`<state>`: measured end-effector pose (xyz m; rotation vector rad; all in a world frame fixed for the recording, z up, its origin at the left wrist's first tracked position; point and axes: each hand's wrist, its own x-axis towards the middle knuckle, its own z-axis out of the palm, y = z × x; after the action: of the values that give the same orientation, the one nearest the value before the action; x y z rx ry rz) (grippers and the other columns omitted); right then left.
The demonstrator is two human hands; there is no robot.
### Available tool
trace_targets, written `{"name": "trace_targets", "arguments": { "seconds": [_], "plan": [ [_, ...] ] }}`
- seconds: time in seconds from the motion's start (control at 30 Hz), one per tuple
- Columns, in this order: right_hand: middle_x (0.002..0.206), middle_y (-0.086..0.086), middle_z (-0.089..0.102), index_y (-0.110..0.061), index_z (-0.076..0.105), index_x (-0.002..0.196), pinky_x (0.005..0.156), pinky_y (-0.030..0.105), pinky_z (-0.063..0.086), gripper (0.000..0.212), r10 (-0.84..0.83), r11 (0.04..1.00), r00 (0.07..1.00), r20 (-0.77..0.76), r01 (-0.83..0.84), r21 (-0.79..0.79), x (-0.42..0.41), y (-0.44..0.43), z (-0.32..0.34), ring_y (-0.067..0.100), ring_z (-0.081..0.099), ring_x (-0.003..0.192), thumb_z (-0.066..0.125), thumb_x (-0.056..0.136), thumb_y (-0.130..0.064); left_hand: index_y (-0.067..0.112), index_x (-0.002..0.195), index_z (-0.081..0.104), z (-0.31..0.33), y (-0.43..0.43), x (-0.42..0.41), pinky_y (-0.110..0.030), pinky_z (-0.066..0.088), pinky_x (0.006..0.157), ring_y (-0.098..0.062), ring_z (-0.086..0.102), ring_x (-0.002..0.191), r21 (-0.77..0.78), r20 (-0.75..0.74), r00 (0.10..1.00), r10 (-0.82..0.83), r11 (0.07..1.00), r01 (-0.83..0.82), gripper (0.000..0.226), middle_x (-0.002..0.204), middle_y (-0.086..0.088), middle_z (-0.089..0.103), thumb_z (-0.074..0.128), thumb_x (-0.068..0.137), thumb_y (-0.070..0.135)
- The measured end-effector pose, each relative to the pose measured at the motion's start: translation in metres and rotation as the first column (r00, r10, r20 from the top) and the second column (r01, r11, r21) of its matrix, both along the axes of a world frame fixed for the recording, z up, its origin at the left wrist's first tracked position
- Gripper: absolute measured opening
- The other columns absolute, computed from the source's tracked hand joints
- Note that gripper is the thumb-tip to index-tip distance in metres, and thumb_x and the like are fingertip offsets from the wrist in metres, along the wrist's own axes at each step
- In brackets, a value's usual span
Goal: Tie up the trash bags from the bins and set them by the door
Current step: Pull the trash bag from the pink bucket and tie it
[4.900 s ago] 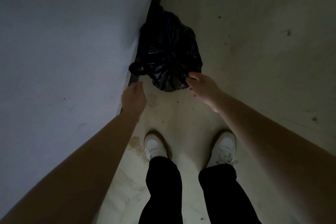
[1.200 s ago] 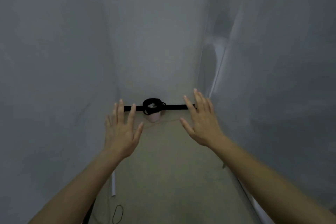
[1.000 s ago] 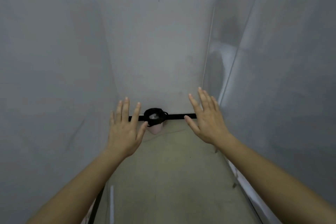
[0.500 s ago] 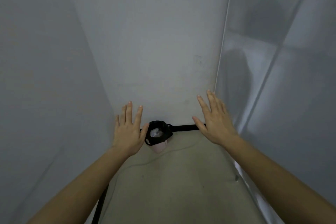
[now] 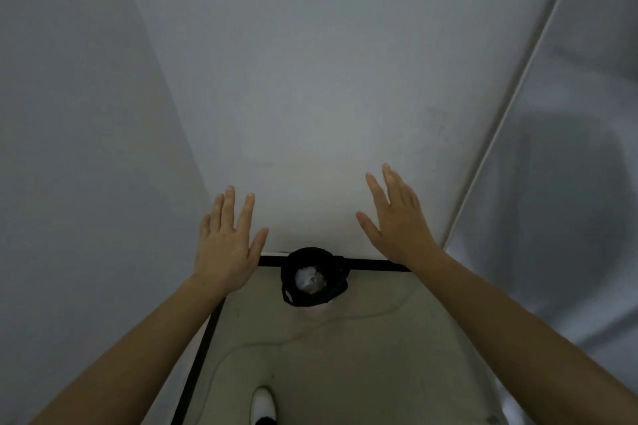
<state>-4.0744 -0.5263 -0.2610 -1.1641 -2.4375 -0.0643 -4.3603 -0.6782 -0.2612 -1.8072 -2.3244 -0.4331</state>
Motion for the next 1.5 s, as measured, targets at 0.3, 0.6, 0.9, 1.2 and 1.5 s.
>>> {"name": "trace_targets", "arguments": {
  "seconds": [0.3,0.6,0.9,1.2,1.5],
  "plan": [
    [0.165,0.021,0.015,-0.013,0.018,0.159,0.119,0.055,0.027,0.074,-0.124,0.988,0.984,0.129,0.134,-0.072,-0.124,0.175,-0.049,0.038,0.024,0.15,0.027,0.1,-0.056,0.021,0.16,0.005,-0.053,0.2,-0.144,-0.053,0.017,0.12,-0.034,0.001,0.154,-0.127,0.12,0.992,-0.049,0.99,0.065,0.078,0.167,-0.014,-0.003,0.009,0.095,0.064],
    [0.161,0.025,0.023,-0.009,0.025,0.157,0.114,0.058,0.032,0.076,-0.171,0.936,0.969,0.177,0.216,-0.278,-0.137,0.275,-0.199,0.043,0.031,0.146,0.029,0.098,-0.057,0.013,0.159,0.016,-0.208,0.323,-0.166,-0.061,0.023,0.115,-0.042,0.014,0.151,-0.348,0.315,0.945,0.093,0.937,0.024,0.076,0.165,-0.022,0.01,0.027,0.095,0.053],
    [0.165,0.021,0.014,-0.013,0.017,0.159,0.12,0.054,0.024,0.078,-0.046,0.846,0.97,0.24,0.166,-0.507,-0.127,0.317,-0.29,0.04,0.02,0.151,0.019,0.097,-0.061,0.008,0.156,0.024,-0.278,0.333,-0.129,-0.058,0.027,0.115,-0.045,0.025,0.146,-0.408,0.314,0.932,0.181,0.912,-0.039,0.08,0.161,-0.025,0.023,0.015,0.097,0.061],
    [0.166,0.019,0.012,-0.019,0.011,0.16,0.12,0.051,0.022,0.078,-0.188,0.791,0.982,0.015,0.16,-0.59,-0.148,0.329,-0.474,0.035,0.018,0.151,0.043,0.099,-0.057,0.006,0.156,0.024,-0.464,0.356,-0.144,-0.05,0.02,0.121,-0.036,0.02,0.15,-0.345,0.389,0.903,0.182,0.938,-0.04,0.069,0.163,-0.019,0.022,0.023,0.103,0.051],
    [0.166,0.016,0.011,-0.023,0.009,0.16,0.119,0.04,0.012,0.074,-0.414,0.747,0.881,-0.229,0.185,-0.639,-0.175,0.335,-0.73,0.027,0.011,0.153,0.039,0.1,-0.056,0.014,0.159,0.018,-0.73,0.368,-0.181,-0.034,0.015,0.12,-0.021,0.022,0.15,-0.363,0.82,0.286,0.496,0.837,-0.41,0.06,0.165,-0.004,0.021,0.027,0.107,0.045]
  ]
}}
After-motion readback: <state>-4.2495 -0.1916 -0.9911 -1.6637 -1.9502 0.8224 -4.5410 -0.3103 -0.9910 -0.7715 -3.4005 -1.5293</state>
